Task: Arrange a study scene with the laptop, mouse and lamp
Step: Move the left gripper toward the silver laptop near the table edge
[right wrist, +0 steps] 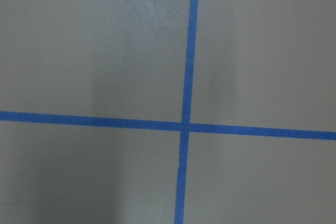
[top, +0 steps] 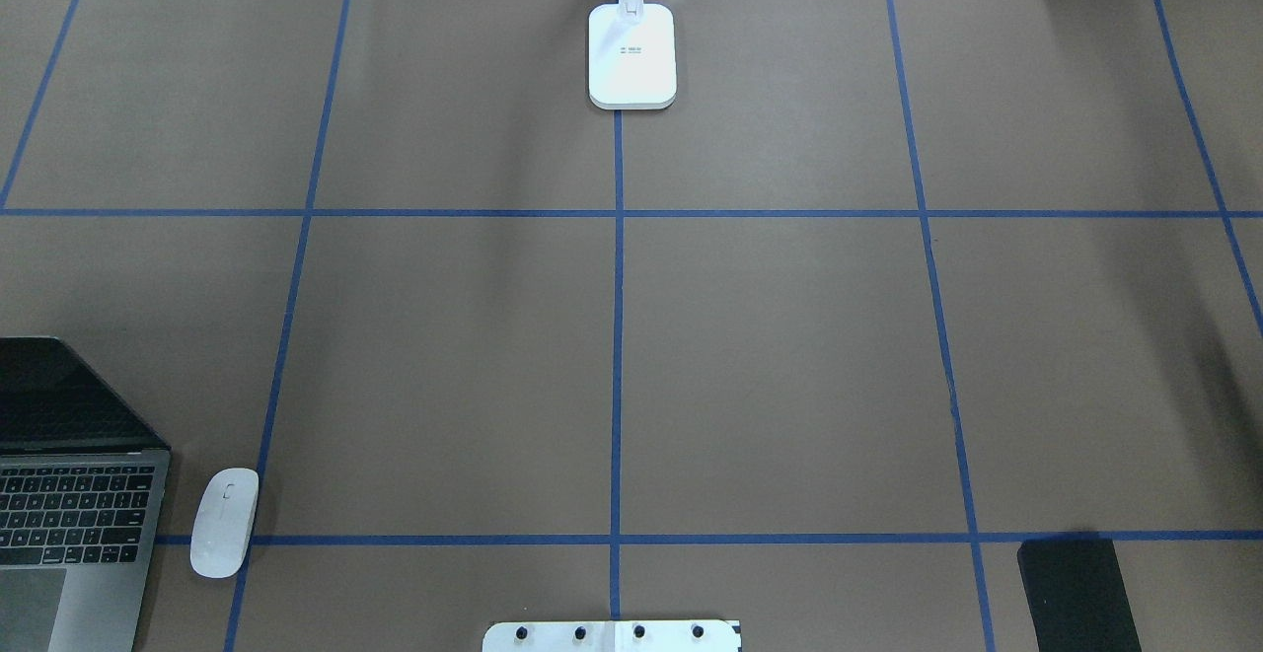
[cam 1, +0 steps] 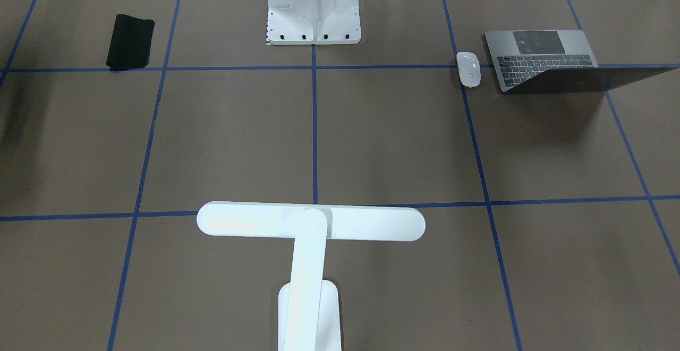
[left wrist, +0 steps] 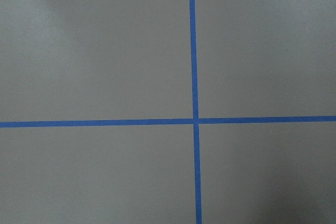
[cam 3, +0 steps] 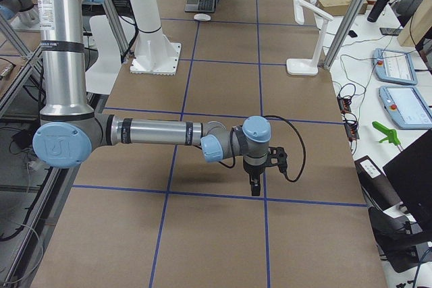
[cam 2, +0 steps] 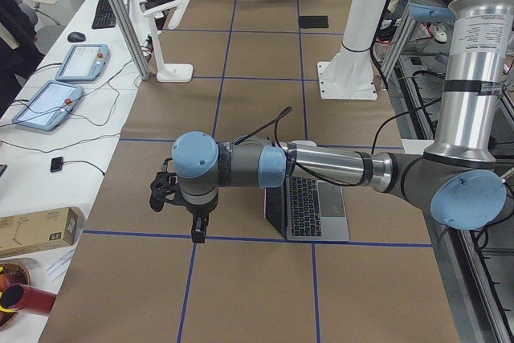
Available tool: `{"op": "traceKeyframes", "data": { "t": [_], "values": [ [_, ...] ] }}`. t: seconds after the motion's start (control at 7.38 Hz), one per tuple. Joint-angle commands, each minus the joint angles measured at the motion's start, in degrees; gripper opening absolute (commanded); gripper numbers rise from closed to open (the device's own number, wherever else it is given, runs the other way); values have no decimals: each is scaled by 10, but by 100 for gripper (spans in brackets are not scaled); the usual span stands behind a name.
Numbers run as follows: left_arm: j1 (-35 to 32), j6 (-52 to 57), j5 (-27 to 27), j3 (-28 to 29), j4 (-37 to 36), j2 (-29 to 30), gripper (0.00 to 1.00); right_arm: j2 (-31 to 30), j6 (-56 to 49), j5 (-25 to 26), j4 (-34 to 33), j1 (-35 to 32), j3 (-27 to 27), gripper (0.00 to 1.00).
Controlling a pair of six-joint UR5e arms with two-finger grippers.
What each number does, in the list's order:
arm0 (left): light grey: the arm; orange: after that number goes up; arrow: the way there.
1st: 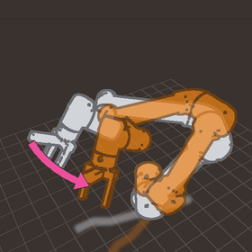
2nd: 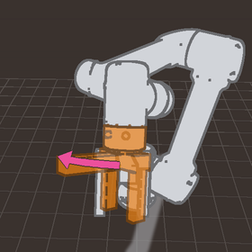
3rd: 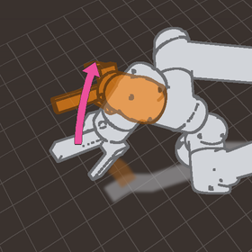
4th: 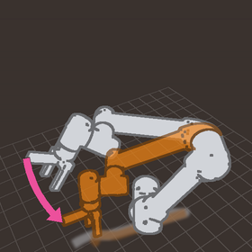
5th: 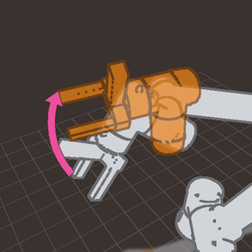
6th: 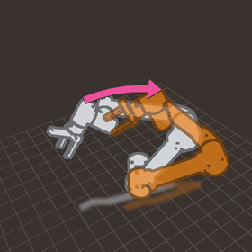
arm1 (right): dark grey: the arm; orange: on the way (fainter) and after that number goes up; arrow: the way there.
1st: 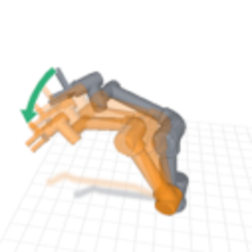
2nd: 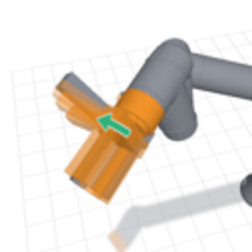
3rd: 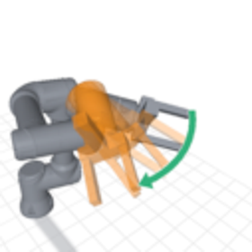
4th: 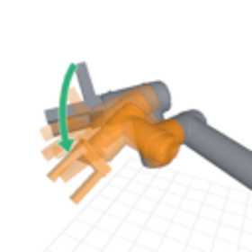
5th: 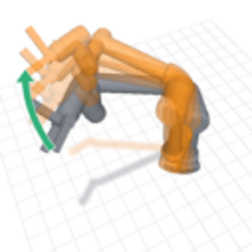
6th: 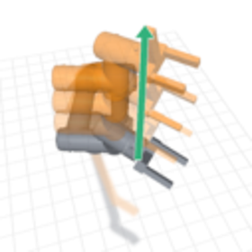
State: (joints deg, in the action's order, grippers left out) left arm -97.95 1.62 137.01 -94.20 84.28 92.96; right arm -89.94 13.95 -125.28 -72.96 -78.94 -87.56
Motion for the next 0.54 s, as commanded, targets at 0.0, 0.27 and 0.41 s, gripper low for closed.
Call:
{"op": "traceKeyframes", "data": {
  "t": [0.0,0.27,0.41],
  "values": [
    [1,-110,1,-68,0,-64,99,-5,-4,6,-2,31,-20,100],
    [1,-191,5,-153,-10,-146,99,-36,-7,1,3,53,-51,100],
    [1,-254,7,-170,-7,-173,99,-80,-7,1,2,60,-103,100]
  ]
}}
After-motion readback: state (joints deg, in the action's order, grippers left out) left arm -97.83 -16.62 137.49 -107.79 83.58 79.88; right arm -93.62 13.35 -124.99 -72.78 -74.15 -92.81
